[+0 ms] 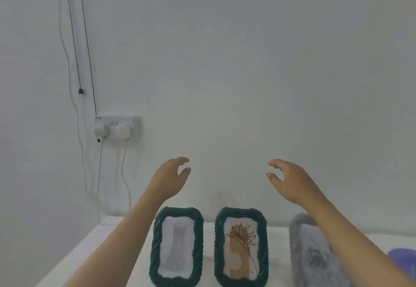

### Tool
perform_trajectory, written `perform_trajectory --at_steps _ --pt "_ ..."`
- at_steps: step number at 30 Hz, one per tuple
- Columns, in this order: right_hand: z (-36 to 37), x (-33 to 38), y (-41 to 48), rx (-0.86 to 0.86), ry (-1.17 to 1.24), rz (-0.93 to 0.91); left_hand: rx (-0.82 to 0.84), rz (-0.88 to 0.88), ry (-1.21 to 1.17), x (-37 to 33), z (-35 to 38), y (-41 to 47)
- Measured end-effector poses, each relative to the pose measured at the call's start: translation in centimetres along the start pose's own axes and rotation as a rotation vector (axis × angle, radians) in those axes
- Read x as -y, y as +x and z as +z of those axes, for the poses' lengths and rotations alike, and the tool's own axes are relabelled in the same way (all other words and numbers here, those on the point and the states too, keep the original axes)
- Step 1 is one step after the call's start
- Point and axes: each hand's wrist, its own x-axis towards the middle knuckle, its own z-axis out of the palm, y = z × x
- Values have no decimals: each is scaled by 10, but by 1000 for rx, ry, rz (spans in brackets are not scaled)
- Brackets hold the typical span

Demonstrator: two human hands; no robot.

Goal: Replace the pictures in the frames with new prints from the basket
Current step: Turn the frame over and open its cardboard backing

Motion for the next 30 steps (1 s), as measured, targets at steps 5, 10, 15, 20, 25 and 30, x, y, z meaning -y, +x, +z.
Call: perform_trajectory --at_steps 5,10,15,20,25,30 --pt "47 17 -35 -51 204 -86 -85 -57 -223 29 5 -39" --pt "118 31 -84 39 468 -61 -110 -209 -337 77 17 -84" --pt "183 38 -117 198 522 1 -53 -387 -454 118 36 -126" --pt "218 49 -121 362 635 140 75 -529 -581 141 50 -144" --pt "229 59 -119 258 779 234 122 -559 -679 146 52 -140" --pt "220 68 -121 148 880 274 23 -507 -713 137 49 -138"
